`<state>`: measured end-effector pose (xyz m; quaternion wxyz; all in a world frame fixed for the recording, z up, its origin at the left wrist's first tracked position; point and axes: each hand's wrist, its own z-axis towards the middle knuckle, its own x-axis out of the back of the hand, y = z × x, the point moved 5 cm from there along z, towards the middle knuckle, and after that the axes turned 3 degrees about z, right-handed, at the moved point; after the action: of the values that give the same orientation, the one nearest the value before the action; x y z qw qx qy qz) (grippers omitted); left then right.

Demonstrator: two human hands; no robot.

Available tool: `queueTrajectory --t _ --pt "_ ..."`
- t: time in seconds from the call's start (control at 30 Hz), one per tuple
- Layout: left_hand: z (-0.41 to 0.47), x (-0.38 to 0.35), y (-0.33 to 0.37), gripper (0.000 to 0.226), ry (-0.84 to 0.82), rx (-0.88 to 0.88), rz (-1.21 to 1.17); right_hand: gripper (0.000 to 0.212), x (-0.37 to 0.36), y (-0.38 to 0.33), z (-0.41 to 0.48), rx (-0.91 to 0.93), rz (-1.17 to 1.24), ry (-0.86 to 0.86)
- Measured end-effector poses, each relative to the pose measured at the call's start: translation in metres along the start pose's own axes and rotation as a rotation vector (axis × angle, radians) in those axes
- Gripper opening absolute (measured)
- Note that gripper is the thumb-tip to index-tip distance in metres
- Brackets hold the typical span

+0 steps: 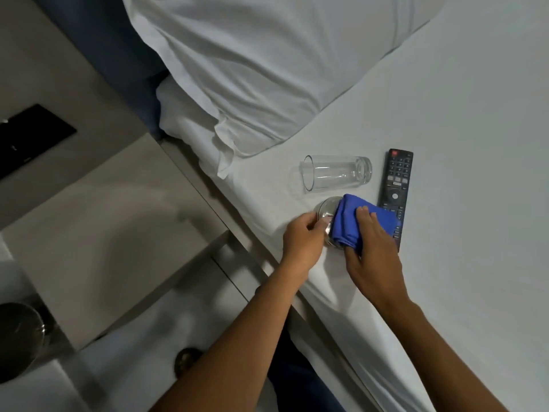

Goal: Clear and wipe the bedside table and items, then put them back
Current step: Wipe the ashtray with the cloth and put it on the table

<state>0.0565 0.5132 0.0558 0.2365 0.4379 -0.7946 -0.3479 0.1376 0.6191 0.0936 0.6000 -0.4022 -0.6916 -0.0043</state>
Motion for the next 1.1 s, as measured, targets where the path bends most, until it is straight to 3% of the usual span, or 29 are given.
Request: queueTrajectory --t 0.1,0.23,0.4,0.57,0.77,0.9,1.1 --pt "0.002 0.001 -0.003 0.015 -0.007 0.012 -0.129 0.063 0.000 -0.007 -0.002 0.029 0.049 -0.005" --pt "-0.007 0.025 -0.017 0.031 0.001 0.018 -0.289 0.062 -0.004 -0.025 -0.008 0.126 0.125 -0.024" --pt "-0.026 0.089 -0.045 0.027 0.026 0.023 -0.358 0.058 -0.035 -0.072 -0.023 0.285 0.137 -0.078" --pt "-0.047 0.155 -0.073 0.024 0.135 0.086 -0.569 0.057 -0.070 -0.132 -0.041 0.552 0.063 -0.257" --pt "-0.074 0.238 -0.101 0.029 0.334 0.095 -0.775 0.077 -0.107 -0.186 -0.069 0.903 -0.214 -0.547" --pt "-0.101 0.285 -0.123 0.019 0.435 0.078 -0.805 0.071 -0.119 -0.216 -0.070 0.835 -0.265 -0.496" --pt "-0.128 0.317 -0.150 0.019 0.380 0.093 -0.734 0.067 -0.158 -0.276 -0.079 0.777 -0.269 -0.477"
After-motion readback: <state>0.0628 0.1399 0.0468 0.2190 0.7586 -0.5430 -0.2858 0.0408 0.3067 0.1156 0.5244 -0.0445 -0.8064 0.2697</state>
